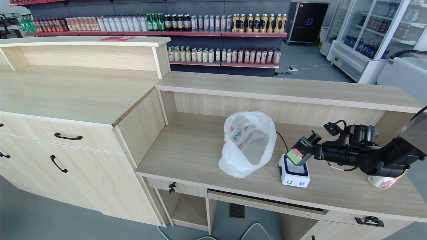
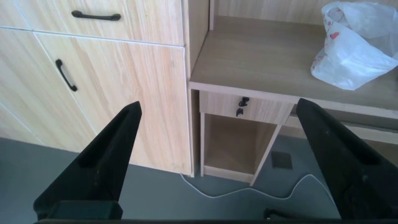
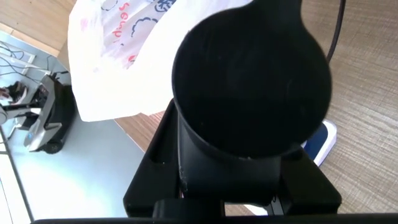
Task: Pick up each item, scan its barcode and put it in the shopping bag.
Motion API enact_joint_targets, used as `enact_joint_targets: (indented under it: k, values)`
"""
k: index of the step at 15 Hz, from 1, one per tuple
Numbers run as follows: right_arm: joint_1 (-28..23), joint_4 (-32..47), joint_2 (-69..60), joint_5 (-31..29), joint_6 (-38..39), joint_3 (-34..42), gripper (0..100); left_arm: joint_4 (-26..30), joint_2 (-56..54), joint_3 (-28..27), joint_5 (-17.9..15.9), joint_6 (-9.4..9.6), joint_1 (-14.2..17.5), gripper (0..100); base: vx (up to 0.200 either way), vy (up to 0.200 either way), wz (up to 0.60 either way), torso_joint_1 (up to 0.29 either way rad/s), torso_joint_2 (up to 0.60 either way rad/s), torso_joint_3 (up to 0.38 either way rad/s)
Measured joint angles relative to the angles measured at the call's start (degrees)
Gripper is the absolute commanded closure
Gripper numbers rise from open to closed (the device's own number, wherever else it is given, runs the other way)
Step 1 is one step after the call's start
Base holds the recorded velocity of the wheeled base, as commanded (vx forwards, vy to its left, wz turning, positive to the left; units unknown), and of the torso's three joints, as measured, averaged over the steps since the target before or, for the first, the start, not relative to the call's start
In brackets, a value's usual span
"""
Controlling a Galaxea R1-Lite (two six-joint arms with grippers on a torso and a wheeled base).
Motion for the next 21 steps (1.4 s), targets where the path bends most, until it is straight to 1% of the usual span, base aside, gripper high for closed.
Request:
enact_joint_targets:
  k: [6, 8, 9, 10, 12, 13, 15, 16, 17, 18, 19, 21]
  values:
    - [-0.11, 0.20, 0.33, -0.18, -0.13, -0.46, 100, 0.00, 0.00, 0.00, 0.00, -0.02, 0.00, 0, 0.000, 0.000, 0.00, 0.000, 0.00, 0.000]
    - [-0.13, 1.21, -0.82, -1.96, -0.44, -2.01, 100, 0.00, 0.00, 0.00, 0.00, -0.02, 0.00, 0, 0.000, 0.000, 0.00, 0.000, 0.00, 0.000]
    - [-0.20, 1.58, -2.21, -4.77, -1.40, -2.26, 100, 0.00, 0.00, 0.00, 0.00, -0.02, 0.00, 0, 0.000, 0.000, 0.00, 0.000, 0.00, 0.000]
    - [-0.39, 1.80, -4.35, -9.33, -3.63, -2.12, 100, 0.00, 0.00, 0.00, 0.00, 0.00, 0.00, 0, 0.000, 0.000, 0.00, 0.000, 0.00, 0.000]
    - [-1.93, 1.91, -11.11, -23.74, -13.21, 1.68, 100, 0.00, 0.00, 0.00, 0.00, 0.00, 0.00, 0, 0.000, 0.000, 0.00, 0.000, 0.00, 0.000]
    - [-3.35, 1.52, -15.29, -29.06, -18.49, 5.41, 100, 0.00, 0.00, 0.00, 0.00, 0.00, 0.00, 0, 0.000, 0.000, 0.00, 0.000, 0.00, 0.000]
    - [-6.86, -1.67, -22.82, -33.45, -26.93, 14.81, 100, 0.00, 0.00, 0.00, 0.00, 0.00, 0.00, 0, 0.000, 0.000, 0.00, 0.000, 0.00, 0.000]
    - [-8.84, -4.30, -26.51, -34.90, -30.40, 19.47, 100, 0.00, 0.00, 0.00, 0.00, 0.00, 0.00, 0, 0.000, 0.000, 0.60, -0.002, 0.00, 0.007]
    - [-10.30, -6.68, -29.21, -36.97, -32.21, 21.87, 100, 0.00, 0.00, 0.00, 0.00, 0.00, 0.00, 0, 0.000, 0.000, 0.60, -0.002, 0.01, 0.007]
    - [-10.83, -8.51, -30.81, -41.90, -32.27, 22.44, 100, 0.00, 0.00, 0.00, 0.00, 0.00, 0.00, 0, 0.000, 0.000, 0.60, -0.007, 0.01, 0.002]
    - [-10.61, -10.29, -31.70, -46.01, -30.71, 20.82, 100, 0.00, 0.00, 0.00, 0.00, 0.00, -0.05, 0, 0.000, 0.000, 0.60, 0.002, 0.00, 0.007]
    - [-8.00, -11.12, -31.22, -48.82, -27.97, 15.03, 100, 0.00, 0.00, 0.00, 0.00, -0.02, 0.00, 0, 0.000, 0.000, 0.60, 0.007, 0.00, 0.000]
